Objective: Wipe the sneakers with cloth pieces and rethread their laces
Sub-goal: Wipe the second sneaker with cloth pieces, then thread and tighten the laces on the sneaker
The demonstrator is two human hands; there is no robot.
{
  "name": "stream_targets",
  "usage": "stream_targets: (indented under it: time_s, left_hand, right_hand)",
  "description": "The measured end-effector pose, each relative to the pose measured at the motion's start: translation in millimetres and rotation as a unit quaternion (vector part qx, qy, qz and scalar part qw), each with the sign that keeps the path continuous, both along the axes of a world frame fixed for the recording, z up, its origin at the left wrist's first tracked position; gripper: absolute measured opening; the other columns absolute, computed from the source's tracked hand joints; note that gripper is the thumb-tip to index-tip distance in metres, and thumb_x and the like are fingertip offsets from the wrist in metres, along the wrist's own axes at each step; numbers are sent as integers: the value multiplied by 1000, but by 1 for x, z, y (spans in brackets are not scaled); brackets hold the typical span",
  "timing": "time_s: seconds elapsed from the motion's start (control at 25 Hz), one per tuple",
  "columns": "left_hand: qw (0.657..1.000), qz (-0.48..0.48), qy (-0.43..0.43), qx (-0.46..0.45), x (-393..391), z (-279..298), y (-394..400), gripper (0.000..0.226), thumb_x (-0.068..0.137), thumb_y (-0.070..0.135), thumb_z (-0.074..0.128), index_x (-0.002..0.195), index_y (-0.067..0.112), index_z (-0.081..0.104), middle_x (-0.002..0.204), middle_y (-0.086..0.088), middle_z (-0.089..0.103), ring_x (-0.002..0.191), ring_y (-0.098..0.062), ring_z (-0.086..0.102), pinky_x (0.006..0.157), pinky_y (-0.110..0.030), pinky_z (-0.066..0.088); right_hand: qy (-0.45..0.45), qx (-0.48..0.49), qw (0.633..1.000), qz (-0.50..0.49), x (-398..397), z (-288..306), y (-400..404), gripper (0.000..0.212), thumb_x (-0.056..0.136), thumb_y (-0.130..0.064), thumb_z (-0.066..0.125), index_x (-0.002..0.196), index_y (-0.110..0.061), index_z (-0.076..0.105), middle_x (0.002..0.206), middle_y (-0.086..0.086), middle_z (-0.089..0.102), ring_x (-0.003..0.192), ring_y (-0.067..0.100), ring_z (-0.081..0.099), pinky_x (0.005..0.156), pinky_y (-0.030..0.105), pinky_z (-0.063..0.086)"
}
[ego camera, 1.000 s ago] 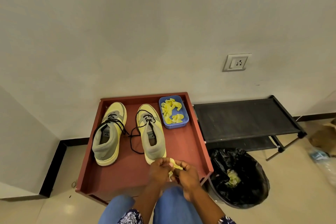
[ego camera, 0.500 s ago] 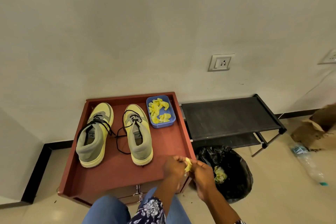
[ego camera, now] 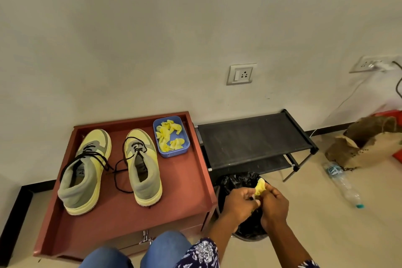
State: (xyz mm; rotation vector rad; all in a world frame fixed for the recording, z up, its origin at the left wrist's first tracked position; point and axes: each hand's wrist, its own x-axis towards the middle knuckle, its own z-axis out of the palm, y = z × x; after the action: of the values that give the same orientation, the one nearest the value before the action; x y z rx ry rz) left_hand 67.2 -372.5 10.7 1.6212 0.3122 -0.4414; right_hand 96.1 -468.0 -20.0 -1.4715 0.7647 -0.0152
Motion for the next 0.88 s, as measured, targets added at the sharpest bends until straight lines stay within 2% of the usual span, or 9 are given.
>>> stream_targets:
  time_s: [0.08, 0.2, 0.36, 0.48, 0.56, 0.64, 0.68, 0.8, 0.88]
  left_hand:
    - [1000, 8, 2, -10, -1, -2, -2, 44, 85, 9, 63, 127, 11, 54, 129, -2, 58, 117, -9, 54, 101, -24, 44]
    - [1000, 17, 9, -22, -6, -2, 3, 41, 86, 13, 62, 127, 15, 55, 119, 9, 59, 107, -3, 53, 94, -17, 44]
    - [998, 48, 18, -24, -11, -12, 25, 39, 89, 11, 58, 128, 12, 53, 122, 5, 56, 111, -4, 49, 93, -16, 41]
    - [991, 129, 20, -34, -14, -17, 42, 33, 89, 10, 57, 122, 13, 56, 121, 2, 59, 114, -10, 53, 99, -23, 42]
    - [975, 213, 26, -56, -15, -16, 52, 26, 89, 9, 56, 114, 15, 59, 114, -1, 63, 109, -14, 58, 99, -29, 45]
    - [961, 269, 22, -57, -17, -12, 65, 22, 90, 8, 55, 109, 17, 59, 107, 1, 64, 101, -13, 59, 95, -30, 48]
    - [954, 295, 9, -43, -18, -10, 73, 20, 90, 8, 55, 107, 16, 60, 104, 2, 63, 97, -12, 59, 94, -29, 48]
    - [915, 398, -55, 35, -23, -7, 112, 13, 88, 7, 57, 97, 16, 60, 99, -3, 64, 93, -19, 61, 87, -31, 48]
    - [884, 450, -76, 102, -26, -8, 145, 10, 86, 7, 58, 93, 13, 60, 99, -8, 62, 93, -24, 60, 80, -30, 44]
  right_hand:
    - [-10, -4, 1000, 7, 7, 2, -8, 42, 84, 6, 45, 120, -10, 59, 100, 8, 64, 89, 27, 61, 72, 35, 50]
    - [18, -18, 999, 32, 12, -4, -14, 48, 86, 2, 44, 129, -18, 52, 118, 7, 58, 103, 28, 58, 79, 38, 48]
    - [67, -28, 996, 55, 0, -17, -3, 39, 86, 2, 45, 122, -10, 55, 104, 11, 57, 81, 25, 53, 66, 35, 45]
    - [84, -37, 990, 103, -11, -19, 23, 25, 90, -3, 45, 109, -11, 59, 88, 6, 63, 79, 22, 55, 80, 44, 49]
    - [73, -55, 983, 160, -16, -20, 48, 19, 92, -6, 46, 100, -13, 62, 80, 2, 63, 77, 19, 56, 86, 47, 50]
    - [44, -75, 970, 226, -19, -20, 74, 18, 91, -8, 48, 94, -8, 66, 82, 4, 67, 77, 21, 61, 85, 47, 51]
    - [26, -89, 962, 257, -20, -17, 87, 18, 91, -9, 50, 91, -12, 68, 84, 4, 69, 79, 20, 63, 82, 45, 53]
    - [-37, -145, 925, 349, -23, -5, 125, 23, 89, -5, 51, 83, -25, 63, 87, -4, 66, 79, 11, 59, 73, 22, 47]
    - [-67, -184, 885, 423, -26, 2, 150, 28, 87, -4, 51, 89, -29, 62, 92, -6, 62, 88, 12, 58, 81, 24, 46]
